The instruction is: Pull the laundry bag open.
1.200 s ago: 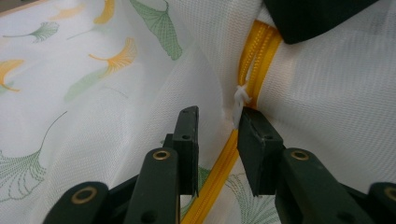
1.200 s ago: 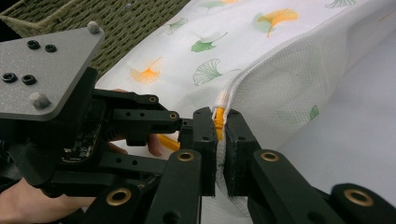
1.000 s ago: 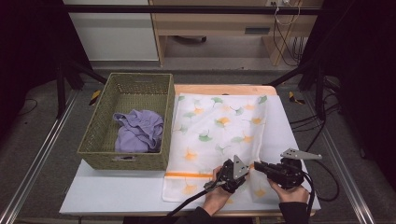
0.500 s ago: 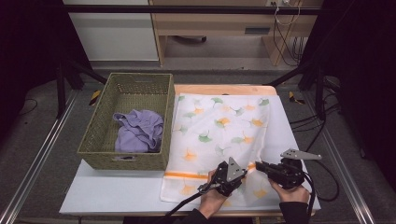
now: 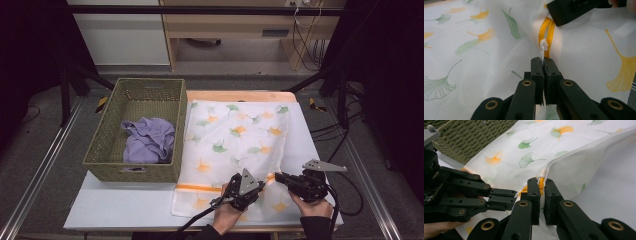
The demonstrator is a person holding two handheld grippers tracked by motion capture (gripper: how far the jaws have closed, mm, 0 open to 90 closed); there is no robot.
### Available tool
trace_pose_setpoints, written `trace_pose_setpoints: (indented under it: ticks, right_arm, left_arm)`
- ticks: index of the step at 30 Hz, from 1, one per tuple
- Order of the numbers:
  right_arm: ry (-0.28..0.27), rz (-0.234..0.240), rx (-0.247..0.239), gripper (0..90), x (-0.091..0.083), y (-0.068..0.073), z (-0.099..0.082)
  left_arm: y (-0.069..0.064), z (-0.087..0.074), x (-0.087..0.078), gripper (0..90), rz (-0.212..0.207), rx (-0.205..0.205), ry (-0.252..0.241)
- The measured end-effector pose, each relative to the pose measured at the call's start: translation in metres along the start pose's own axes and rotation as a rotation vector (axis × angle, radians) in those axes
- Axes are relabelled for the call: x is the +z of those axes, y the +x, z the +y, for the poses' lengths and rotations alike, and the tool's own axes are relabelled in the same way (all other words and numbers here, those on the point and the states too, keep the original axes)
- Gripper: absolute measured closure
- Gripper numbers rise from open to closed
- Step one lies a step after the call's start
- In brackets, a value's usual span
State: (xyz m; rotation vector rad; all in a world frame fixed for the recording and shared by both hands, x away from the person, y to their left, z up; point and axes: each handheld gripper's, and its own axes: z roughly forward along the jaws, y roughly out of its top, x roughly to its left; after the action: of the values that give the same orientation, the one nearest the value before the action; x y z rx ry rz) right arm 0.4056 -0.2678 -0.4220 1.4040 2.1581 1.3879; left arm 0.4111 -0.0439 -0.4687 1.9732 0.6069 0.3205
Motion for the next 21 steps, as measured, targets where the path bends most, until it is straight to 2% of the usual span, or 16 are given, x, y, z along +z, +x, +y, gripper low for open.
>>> trace_pose_setpoints:
  ticks: [5,15,17,21]
  right_arm:
    - [0.004,-0.003,-0.009,85.1,0.0021,0.0018,0.0005]
    - [0.002,0.002,-0.015,85.1,0.0022,0.0030,0.0007]
    - [0.006,0.002,-0.012,85.1,0.0028,0.0037,0.0006]
    - [0.012,0.008,-0.013,85.1,0.0040,0.0034,0.0004]
  left_arm:
    - [-0.0003,-0.0004,-0.0005,87.9,0.006,-0.003,0.016]
    - [-0.0006,0.0005,-0.0002,87.7,0.001,-0.023,-0.021]
    - [-0.0014,0.0006,0.0010,87.8,0.008,-0.019,-0.028]
    - [-0.0027,0.0003,0.0053,88.7,0.042,-0.005,-0.003]
